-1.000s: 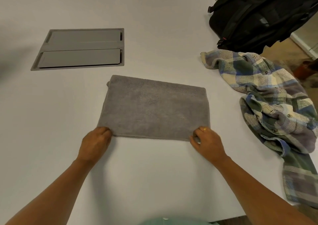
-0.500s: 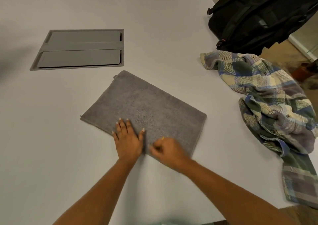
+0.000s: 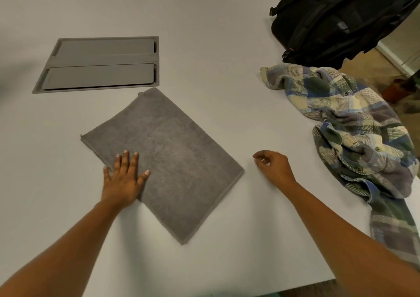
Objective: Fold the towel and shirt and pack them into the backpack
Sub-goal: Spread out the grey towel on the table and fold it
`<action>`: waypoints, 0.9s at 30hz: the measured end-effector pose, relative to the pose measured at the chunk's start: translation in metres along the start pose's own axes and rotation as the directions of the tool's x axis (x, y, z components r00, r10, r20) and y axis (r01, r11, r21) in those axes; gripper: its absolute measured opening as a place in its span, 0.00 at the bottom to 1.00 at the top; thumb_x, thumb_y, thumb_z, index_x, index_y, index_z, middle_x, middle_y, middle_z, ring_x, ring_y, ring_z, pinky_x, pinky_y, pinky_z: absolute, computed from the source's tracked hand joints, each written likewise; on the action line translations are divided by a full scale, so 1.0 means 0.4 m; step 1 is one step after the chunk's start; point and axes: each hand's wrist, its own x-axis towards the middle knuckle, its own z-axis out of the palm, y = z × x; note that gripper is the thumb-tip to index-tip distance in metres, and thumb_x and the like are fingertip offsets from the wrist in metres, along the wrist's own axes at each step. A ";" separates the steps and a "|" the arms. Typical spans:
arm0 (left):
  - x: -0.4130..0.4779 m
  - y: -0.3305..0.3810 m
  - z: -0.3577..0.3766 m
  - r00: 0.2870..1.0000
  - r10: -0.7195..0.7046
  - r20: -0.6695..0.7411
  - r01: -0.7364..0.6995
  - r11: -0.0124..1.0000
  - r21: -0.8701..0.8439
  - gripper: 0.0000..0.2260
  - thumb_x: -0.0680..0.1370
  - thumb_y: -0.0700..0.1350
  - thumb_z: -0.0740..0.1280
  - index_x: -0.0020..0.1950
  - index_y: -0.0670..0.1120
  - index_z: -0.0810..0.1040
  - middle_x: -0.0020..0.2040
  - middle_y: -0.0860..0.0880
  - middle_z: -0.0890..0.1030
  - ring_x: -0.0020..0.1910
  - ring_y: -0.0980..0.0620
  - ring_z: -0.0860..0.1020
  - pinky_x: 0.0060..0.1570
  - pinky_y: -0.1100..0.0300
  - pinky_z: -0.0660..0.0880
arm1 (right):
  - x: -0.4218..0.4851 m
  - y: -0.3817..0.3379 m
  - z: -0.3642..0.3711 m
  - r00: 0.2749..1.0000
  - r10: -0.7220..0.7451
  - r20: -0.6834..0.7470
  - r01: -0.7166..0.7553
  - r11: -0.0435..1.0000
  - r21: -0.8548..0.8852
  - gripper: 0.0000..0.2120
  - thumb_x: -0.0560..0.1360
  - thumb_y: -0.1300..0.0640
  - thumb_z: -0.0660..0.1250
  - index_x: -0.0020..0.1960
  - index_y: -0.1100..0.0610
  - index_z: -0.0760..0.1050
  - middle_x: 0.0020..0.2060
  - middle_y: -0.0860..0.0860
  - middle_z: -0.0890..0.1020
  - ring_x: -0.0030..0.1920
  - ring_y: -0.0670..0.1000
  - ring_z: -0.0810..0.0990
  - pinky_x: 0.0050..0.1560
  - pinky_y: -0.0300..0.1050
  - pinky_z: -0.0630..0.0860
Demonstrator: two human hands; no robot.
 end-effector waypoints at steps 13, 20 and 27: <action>-0.046 0.048 0.038 0.971 -0.167 -0.173 0.154 0.984 -0.086 0.30 0.79 0.60 0.46 0.77 0.49 0.42 0.77 0.46 0.42 0.76 0.48 0.39 0.71 0.45 0.36 | -0.022 -0.206 0.174 0.987 -0.118 0.106 0.125 0.990 -0.065 0.15 0.75 0.58 0.66 0.61 0.56 0.77 0.51 0.54 0.80 0.52 0.53 0.78 0.48 0.38 0.70; -0.042 0.027 0.044 0.966 -0.180 -0.187 0.164 0.982 -0.097 0.28 0.80 0.59 0.44 0.77 0.51 0.42 0.77 0.47 0.43 0.76 0.48 0.40 0.71 0.44 0.36 | -0.177 -0.274 0.296 0.703 -0.460 0.542 0.673 0.675 -0.301 0.17 0.79 0.63 0.56 0.67 0.60 0.70 0.57 0.58 0.74 0.54 0.59 0.74 0.45 0.47 0.68; -0.044 0.019 0.044 0.959 -0.205 -0.194 0.181 0.974 -0.134 0.27 0.80 0.58 0.44 0.77 0.51 0.43 0.78 0.48 0.43 0.76 0.49 0.40 0.71 0.44 0.37 | -0.152 -0.261 0.273 0.696 -0.538 0.475 0.676 0.715 -0.180 0.16 0.78 0.60 0.58 0.63 0.59 0.75 0.54 0.56 0.76 0.53 0.55 0.76 0.49 0.45 0.71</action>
